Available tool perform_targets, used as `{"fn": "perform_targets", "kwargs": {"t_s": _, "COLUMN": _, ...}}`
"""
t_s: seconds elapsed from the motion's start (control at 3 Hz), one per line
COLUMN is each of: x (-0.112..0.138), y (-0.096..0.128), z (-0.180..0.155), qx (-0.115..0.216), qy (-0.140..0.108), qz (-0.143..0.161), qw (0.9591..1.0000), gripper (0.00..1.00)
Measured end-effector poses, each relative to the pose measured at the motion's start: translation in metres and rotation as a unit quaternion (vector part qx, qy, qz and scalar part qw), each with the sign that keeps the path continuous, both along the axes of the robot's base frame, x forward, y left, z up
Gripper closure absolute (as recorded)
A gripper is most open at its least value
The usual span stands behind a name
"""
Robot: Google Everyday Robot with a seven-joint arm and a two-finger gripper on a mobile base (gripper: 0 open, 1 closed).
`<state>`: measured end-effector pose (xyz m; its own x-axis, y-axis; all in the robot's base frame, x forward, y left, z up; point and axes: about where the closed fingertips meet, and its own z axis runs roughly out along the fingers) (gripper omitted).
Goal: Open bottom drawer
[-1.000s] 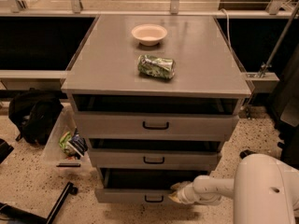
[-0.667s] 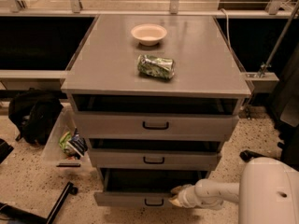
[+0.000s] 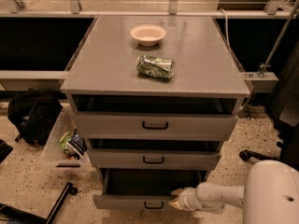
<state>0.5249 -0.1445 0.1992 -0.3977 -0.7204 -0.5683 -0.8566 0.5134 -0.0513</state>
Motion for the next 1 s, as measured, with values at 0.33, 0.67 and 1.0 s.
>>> {"fn": "perform_targets", "kwargs": {"t_s": 0.33, "x": 0.0, "y": 0.0, "z": 0.002, "qx": 0.0, "qy": 0.0, "qz": 0.0, "qw": 1.0, "gripper": 1.0}}
{"fn": "perform_targets", "kwargs": {"t_s": 0.67, "x": -0.012, "y": -0.002, "z": 0.0, "qx": 0.006, "qy": 0.0, "qz": -0.007, "qw": 1.0, "gripper": 1.0}}
{"fn": "perform_targets", "kwargs": {"t_s": 1.0, "x": -0.012, "y": -0.002, "z": 0.002, "qx": 0.006, "qy": 0.0, "qz": -0.007, "qw": 1.0, "gripper": 1.0}}
